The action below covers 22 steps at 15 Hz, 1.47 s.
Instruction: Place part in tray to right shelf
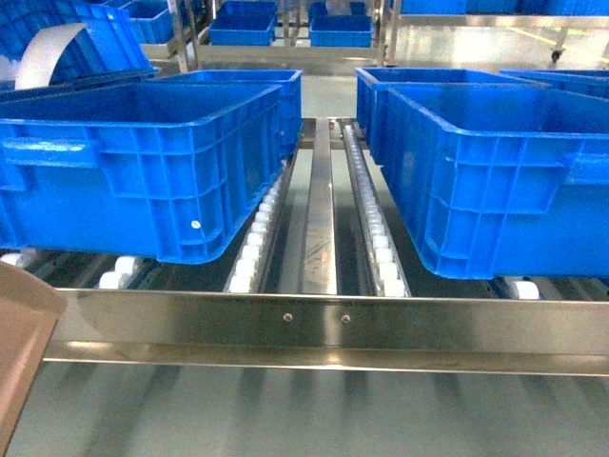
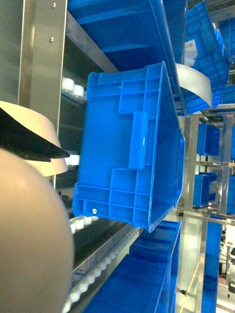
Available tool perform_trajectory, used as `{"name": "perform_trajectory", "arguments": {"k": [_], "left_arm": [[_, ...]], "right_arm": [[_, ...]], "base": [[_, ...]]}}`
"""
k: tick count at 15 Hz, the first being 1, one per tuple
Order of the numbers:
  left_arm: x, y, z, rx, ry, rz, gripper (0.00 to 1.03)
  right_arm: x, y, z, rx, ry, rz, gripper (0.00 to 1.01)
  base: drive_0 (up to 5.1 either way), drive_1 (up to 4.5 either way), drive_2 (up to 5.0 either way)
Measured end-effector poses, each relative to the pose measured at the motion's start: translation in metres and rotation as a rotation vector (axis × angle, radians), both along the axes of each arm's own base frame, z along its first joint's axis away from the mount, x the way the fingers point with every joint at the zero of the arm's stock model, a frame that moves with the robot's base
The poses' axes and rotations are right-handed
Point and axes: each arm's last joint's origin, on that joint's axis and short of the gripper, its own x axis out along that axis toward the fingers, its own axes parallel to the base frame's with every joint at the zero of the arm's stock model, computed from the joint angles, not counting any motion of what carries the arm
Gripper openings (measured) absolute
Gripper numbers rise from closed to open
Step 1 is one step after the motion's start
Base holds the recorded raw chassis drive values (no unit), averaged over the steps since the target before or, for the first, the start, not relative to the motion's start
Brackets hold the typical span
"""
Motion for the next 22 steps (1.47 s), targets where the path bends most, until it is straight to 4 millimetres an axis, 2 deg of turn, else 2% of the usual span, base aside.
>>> {"name": "perform_trajectory", "arguments": {"k": [11, 13, 14, 18, 21, 22], "left_arm": [[-0.019, 0.000, 0.002, 0.000, -0.011, 0.000, 0.13], [-0.029, 0.000, -0.006, -0.001, 0.043, -0.002, 0.13], [-0.031, 0.000, 0.001, 0.000, -0.025, 0.002, 0.13], [-0.031, 0.000, -0.002, 0.003, -0.002, 0.000, 0.13], [-0.031, 0.000, -0.002, 0.003, -0.002, 0.000, 0.13], [-0.031, 0.000, -0.002, 0.003, -0.002, 0.000, 0.13]], "right_arm": [[0.000, 0.000, 0.001, 0.000, -0.008, 0.001, 0.02], [0.000, 0.000, 0.001, 0.000, -0.008, 0.000, 0.02], [0.000, 0.000, 0.001, 0.000, -0.009, 0.001, 0.02], [0.000, 0.000, 0.001, 0.000, -0.009, 0.001, 0.02], [0.000, 0.000, 0.001, 0.000, -0.009, 0.001, 0.41], [0.000, 0.000, 0.001, 0.000, -0.009, 0.001, 0.46]], "base": [[0.0, 0.00, 0.0], [0.0, 0.00, 0.0], [0.0, 0.00, 0.0], [0.0, 0.00, 0.0], [0.0, 0.00, 0.0], [0.0, 0.00, 0.0]]}}
